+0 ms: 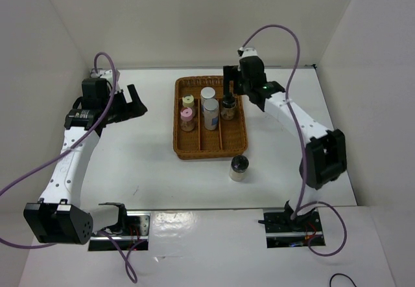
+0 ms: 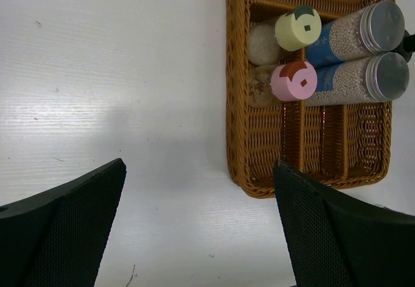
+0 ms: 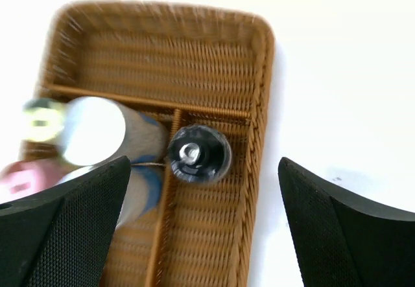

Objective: Organize the condiment bottles

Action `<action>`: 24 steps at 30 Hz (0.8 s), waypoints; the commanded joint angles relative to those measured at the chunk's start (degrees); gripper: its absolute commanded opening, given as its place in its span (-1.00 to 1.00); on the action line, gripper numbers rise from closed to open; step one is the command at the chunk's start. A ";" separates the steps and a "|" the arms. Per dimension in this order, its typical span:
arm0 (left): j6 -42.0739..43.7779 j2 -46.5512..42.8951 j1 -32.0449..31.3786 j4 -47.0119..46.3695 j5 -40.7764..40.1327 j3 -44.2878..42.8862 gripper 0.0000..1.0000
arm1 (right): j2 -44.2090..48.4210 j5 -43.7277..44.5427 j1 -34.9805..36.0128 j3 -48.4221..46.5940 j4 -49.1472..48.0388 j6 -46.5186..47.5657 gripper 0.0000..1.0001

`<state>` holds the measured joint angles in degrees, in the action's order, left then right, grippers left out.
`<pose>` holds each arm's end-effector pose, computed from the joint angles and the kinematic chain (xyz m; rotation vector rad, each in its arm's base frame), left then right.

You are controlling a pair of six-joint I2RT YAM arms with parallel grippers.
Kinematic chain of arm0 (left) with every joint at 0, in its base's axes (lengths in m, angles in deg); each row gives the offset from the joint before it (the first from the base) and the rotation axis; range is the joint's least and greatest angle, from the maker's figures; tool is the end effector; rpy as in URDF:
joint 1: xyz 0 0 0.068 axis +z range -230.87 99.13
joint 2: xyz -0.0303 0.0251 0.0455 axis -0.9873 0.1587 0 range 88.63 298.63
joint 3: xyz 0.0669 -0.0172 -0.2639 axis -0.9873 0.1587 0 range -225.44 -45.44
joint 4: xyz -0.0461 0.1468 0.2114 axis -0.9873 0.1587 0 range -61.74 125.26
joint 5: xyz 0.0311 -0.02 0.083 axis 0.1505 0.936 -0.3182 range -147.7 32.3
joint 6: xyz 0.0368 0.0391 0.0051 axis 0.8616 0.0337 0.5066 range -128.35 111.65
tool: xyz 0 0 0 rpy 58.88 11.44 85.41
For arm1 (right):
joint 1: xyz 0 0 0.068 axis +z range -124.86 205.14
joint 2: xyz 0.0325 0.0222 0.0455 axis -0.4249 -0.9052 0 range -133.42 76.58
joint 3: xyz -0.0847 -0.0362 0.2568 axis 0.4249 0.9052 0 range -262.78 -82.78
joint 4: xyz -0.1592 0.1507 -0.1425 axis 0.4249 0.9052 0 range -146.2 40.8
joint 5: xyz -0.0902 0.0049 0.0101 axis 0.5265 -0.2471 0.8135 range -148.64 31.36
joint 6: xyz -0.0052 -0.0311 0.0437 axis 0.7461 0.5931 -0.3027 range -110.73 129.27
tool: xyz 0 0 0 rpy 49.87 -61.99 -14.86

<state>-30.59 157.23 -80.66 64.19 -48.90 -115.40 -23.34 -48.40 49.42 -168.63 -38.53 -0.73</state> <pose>0.2571 -0.0045 0.3630 -0.3394 2.1655 -0.3852 0.3767 0.1630 0.3148 -0.1581 2.1135 0.1664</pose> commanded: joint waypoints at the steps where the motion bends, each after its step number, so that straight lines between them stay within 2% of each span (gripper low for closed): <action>1: 1.41 -0.31 0.32 -1.64 2.27 0.17 1.00 | 11.66 4.25 2.52 -0.56 3.06 -1.95 0.97; 4: 1.41 -0.83 0.32 -1.64 2.80 0.17 1.00 | 20.71 5.05 4.98 3.30 7.46 -3.88 0.97; 7: 1.41 -1.36 0.32 -1.64 3.41 1.31 1.00 | 29.32 7.68 12.44 11.64 10.27 -7.74 0.97; 8: 1.41 -1.36 0.32 -2.17 3.94 1.31 1.00 | 30.82 9.08 16.47 15.23 11.76 -10.19 0.97; 12: 1.41 -1.88 0.32 -2.17 4.56 2.54 1.00 | 36.09 10.24 22.39 21.85 22.73 -23.72 0.97; 14: 1.41 -1.89 0.32 -2.17 5.08 3.24 1.00 | 38.21 10.24 25.19 25.61 24.42 -30.59 0.97; 18: 1.41 -2.42 0.32 -2.17 5.62 3.77 1.00 | 43.83 9.62 25.83 28.89 27.49 -35.79 0.75; 20: 1.41 -3.03 0.32 -2.17 5.62 3.77 1.00 | 43.84 9.10 25.83 29.42 29.60 -37.36 0.67; 24: 1.94 -3.65 0.32 -2.17 5.62 4.30 1.00 | 42.09 8.57 25.83 29.42 33.04 -38.60 0.63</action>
<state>-30.53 155.56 -80.62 63.73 -44.75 -111.64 18.73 -40.31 74.88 -138.35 -9.24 -35.28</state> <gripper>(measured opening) 0.997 0.819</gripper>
